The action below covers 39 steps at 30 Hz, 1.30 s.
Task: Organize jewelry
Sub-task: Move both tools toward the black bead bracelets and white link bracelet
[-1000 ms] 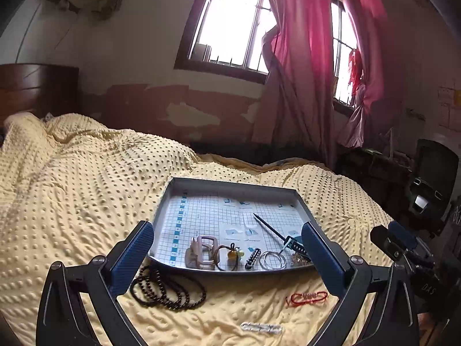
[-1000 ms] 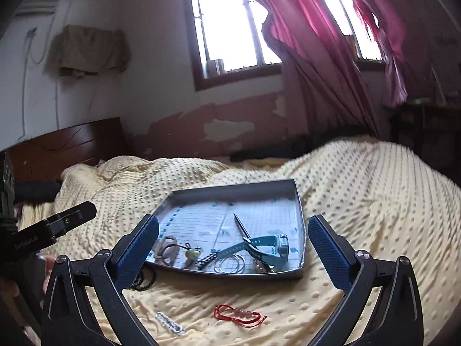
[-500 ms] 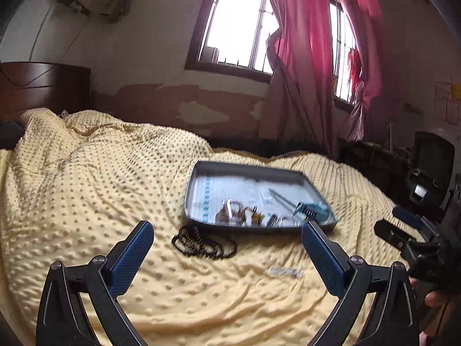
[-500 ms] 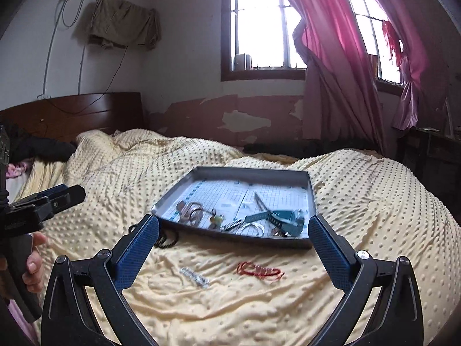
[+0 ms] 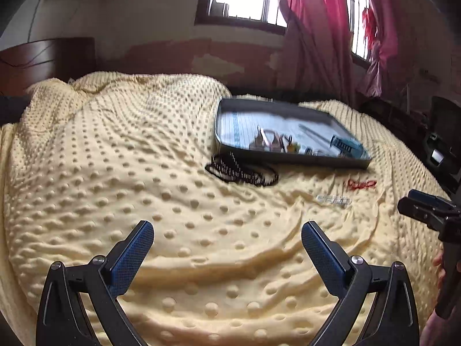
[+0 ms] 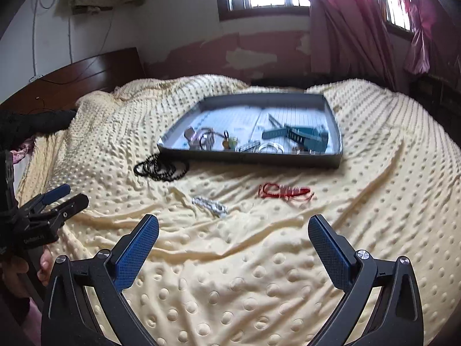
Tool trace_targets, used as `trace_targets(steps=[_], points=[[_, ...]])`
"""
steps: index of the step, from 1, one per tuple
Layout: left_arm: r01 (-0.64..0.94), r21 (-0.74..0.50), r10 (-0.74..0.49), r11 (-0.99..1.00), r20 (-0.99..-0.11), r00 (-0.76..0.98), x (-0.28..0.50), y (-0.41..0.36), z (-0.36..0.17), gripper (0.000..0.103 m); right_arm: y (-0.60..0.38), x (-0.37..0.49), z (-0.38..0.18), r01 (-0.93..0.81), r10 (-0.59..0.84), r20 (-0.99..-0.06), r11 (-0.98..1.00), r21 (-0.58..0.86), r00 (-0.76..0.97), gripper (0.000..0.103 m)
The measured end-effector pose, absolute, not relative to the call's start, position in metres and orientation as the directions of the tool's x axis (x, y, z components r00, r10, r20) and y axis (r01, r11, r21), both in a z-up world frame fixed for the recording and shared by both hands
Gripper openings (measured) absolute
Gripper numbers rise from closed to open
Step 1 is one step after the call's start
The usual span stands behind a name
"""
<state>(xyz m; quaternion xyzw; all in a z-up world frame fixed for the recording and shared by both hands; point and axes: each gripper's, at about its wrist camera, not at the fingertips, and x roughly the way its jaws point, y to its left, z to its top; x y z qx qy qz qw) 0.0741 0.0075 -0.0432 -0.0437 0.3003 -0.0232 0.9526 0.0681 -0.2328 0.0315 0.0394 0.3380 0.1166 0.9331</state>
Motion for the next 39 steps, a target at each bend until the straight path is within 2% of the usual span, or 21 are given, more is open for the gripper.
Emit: trace_targets(steps=[5,24,39], points=[[0.030,-0.091,-0.078,0.995,-0.589,0.805,0.076,0.004,-0.051,0.103,-0.232,0.080,0.012,-0.171,0.266,-0.681,0.964,0.206,0.682,0.102],[0.055,-0.108,-0.111,0.993,-0.629,0.770,0.088,0.001,-0.063,0.103,-0.244,0.093,-0.006,-0.115,0.330,-0.732,0.937,0.329,0.597,0.102],[0.054,-0.145,-0.134,0.988,-0.626,0.768,0.106,0.010,-0.058,0.103,-0.229,0.107,-0.012,-0.143,0.302,-0.751,0.952,0.271,0.588,0.102]])
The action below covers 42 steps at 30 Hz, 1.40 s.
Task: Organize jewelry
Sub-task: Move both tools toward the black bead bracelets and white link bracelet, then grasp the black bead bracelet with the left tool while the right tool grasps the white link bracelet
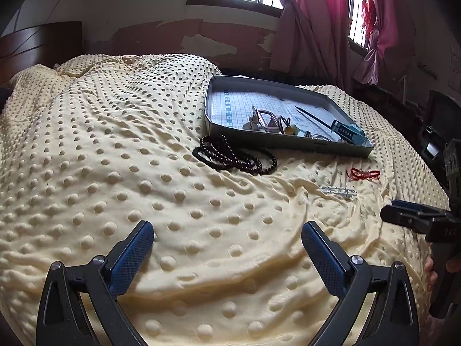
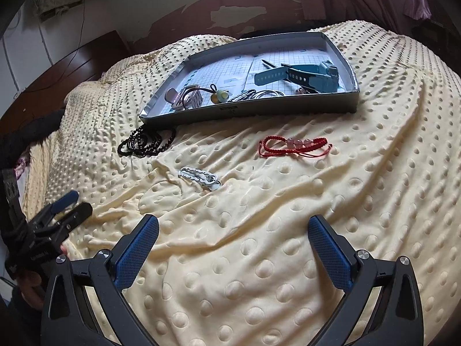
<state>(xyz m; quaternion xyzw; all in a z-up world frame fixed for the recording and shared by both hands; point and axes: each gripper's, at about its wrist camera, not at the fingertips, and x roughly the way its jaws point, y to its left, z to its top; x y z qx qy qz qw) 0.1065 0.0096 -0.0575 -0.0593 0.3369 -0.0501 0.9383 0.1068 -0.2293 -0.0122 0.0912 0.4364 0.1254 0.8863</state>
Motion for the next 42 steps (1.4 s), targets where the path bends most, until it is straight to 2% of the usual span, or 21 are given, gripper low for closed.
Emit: trace_targets(steps=[15,20,23,24,27,29,33,42], points=[[0.114,-0.212,-0.223,0.971,-0.618,0.754,0.166,0.022,-0.047,0.103,-0.200,0.132,-0.015,-0.266,0.339,-0.743,0.938,0.221,0.577,0.101],[0.137,-0.221,-0.246,0.966,-0.606,0.757,0.183,0.023,-0.045,0.103,-0.197,0.136,-0.017,-0.279,0.355,-0.735,0.932,0.231,0.578,0.094],[0.151,-0.200,-0.243,0.968,-0.600,0.763,0.195,0.022,-0.045,0.103,-0.195,0.139,-0.017,-0.285,0.359,-0.732,0.930,0.231,0.579,0.082],[0.152,-0.196,-0.241,0.969,-0.603,0.760,0.200,0.021,-0.046,0.102,-0.195,0.141,-0.018,-0.285,0.359,-0.734,0.930,0.232,0.577,0.079],[0.154,-0.199,-0.247,0.968,-0.629,0.737,0.218,0.021,-0.048,0.093,-0.193,0.146,-0.020,-0.286,0.364,-0.739,0.928,0.238,0.566,0.078],[0.153,-0.193,-0.243,0.969,-0.643,0.726,0.228,0.021,-0.050,0.091,-0.192,0.148,-0.022,-0.289,0.363,-0.742,0.928,0.234,0.564,0.076],[0.169,-0.215,-0.271,0.962,-0.669,0.692,0.244,0.020,-0.058,0.080,-0.189,0.150,-0.024,-0.297,0.362,-0.744,0.927,0.228,0.561,0.075],[0.192,-0.199,-0.276,0.961,-0.730,0.625,0.268,0.009,-0.064,0.056,-0.185,0.160,-0.026,-0.314,0.375,-0.746,0.921,0.232,0.550,0.064]])
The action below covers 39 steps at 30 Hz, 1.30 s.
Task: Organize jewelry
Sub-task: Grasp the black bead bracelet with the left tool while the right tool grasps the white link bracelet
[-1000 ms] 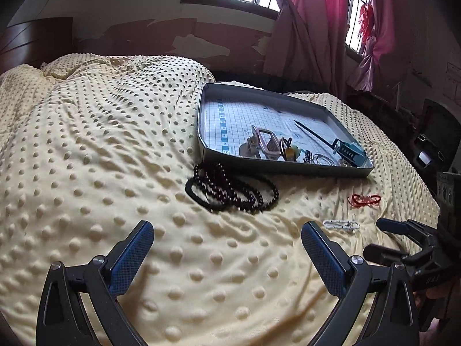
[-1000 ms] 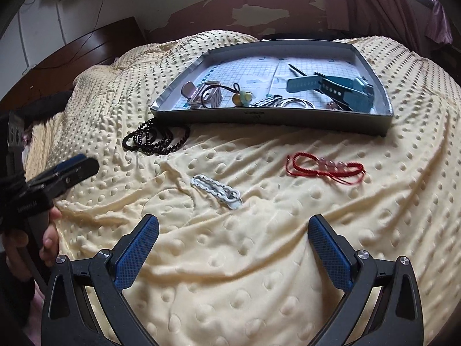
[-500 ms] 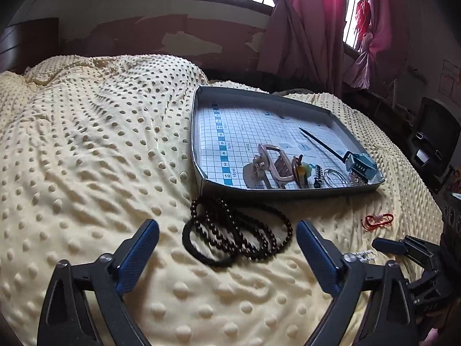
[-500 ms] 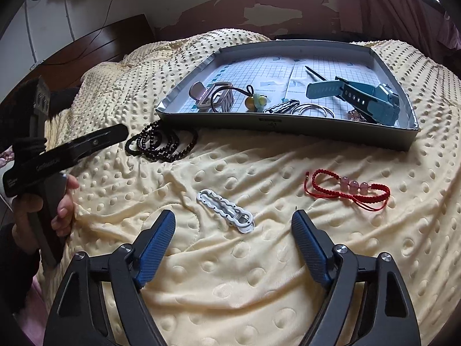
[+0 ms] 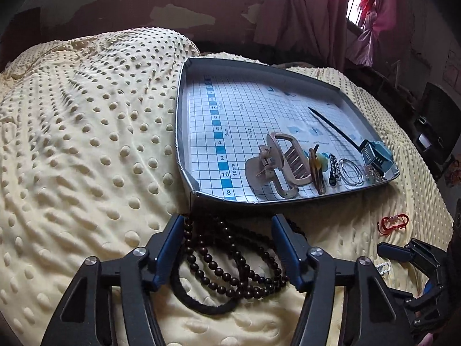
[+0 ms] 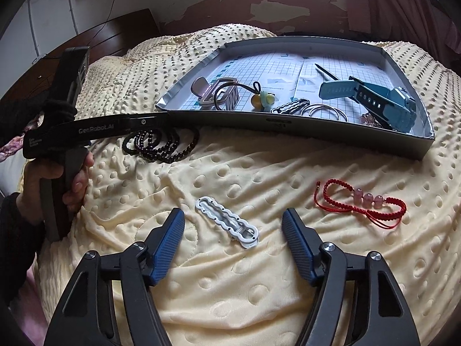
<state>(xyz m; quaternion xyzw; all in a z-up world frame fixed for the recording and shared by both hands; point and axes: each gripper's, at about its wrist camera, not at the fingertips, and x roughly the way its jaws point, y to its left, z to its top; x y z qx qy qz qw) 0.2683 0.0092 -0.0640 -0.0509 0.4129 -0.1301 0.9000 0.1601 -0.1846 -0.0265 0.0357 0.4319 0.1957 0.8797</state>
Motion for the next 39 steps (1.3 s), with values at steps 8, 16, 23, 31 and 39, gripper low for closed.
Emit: trace_targets(steps=[8,16,23,31,39], points=[[0.200,-0.212,-0.291,0.957,-0.749,0.595,0.263,0.006,-0.070,0.030,-0.185,0.161,-0.027,-0.315,0.389,-0.741,0.916,0.249,0.547,0.063],[0.211,-0.256,-0.331,0.943,-0.752,0.569,0.255,0.004,-0.073,0.014,-0.186,0.159,-0.027,-0.309,0.391,-0.739,0.916,0.256,0.548,0.063],[0.242,-0.268,-0.360,0.932,-0.747,0.560,0.237,-0.007,-0.077,0.007,-0.188,0.158,-0.027,-0.306,0.394,-0.739,0.915,0.262,0.547,0.063],[0.248,-0.312,-0.398,0.917,-0.735,0.548,0.218,-0.012,-0.076,0.006,-0.191,0.153,-0.025,-0.288,0.394,-0.737,0.917,0.276,0.548,0.057],[0.243,-0.314,-0.397,0.918,-0.736,0.548,0.196,-0.017,-0.073,0.006,-0.197,0.154,-0.027,-0.280,0.397,-0.739,0.916,0.286,0.544,0.039]])
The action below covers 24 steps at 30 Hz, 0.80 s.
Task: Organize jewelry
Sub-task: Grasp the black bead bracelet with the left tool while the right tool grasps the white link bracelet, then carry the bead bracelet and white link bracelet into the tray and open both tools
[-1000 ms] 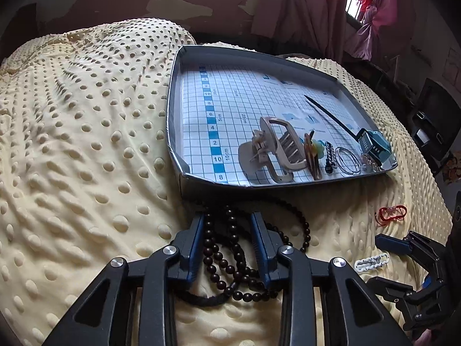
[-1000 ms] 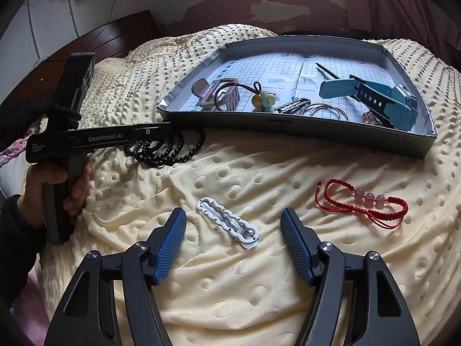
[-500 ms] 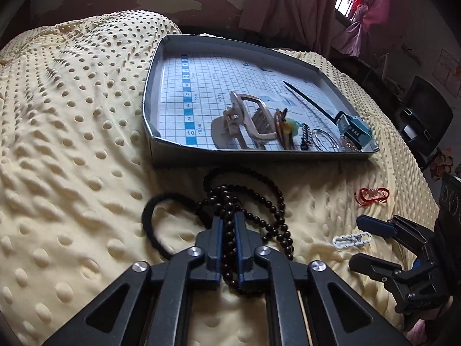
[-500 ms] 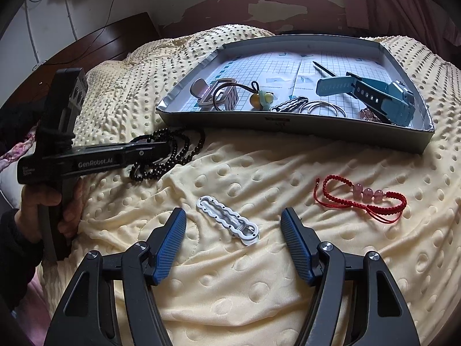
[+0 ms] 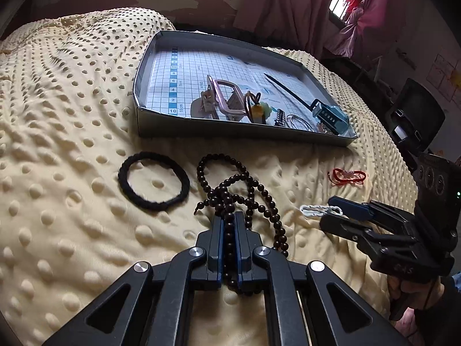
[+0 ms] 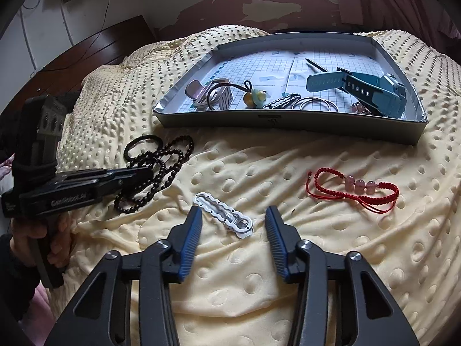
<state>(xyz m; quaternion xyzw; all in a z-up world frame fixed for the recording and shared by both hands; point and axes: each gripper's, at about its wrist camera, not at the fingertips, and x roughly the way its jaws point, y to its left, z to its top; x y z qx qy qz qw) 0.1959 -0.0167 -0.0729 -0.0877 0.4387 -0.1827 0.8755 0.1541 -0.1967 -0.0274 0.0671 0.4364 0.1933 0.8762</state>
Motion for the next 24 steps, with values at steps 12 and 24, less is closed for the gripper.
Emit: trace_targets(steps=[12,24], points=[[0.164,-0.273,-0.318,0.948,-0.768,0.556,0.175,-0.023,-0.065,0.006,-0.190,0.147,-0.026,-0.321,0.404,-0.746,0.910,0.264,0.530,0.015],[0.166,-0.257,-0.304,0.952,-0.741,0.599,0.172,-0.042,-0.007,0.006,-0.238,0.124,0.019,-0.245,0.429,-0.614,0.899,0.363,0.663,0.015]])
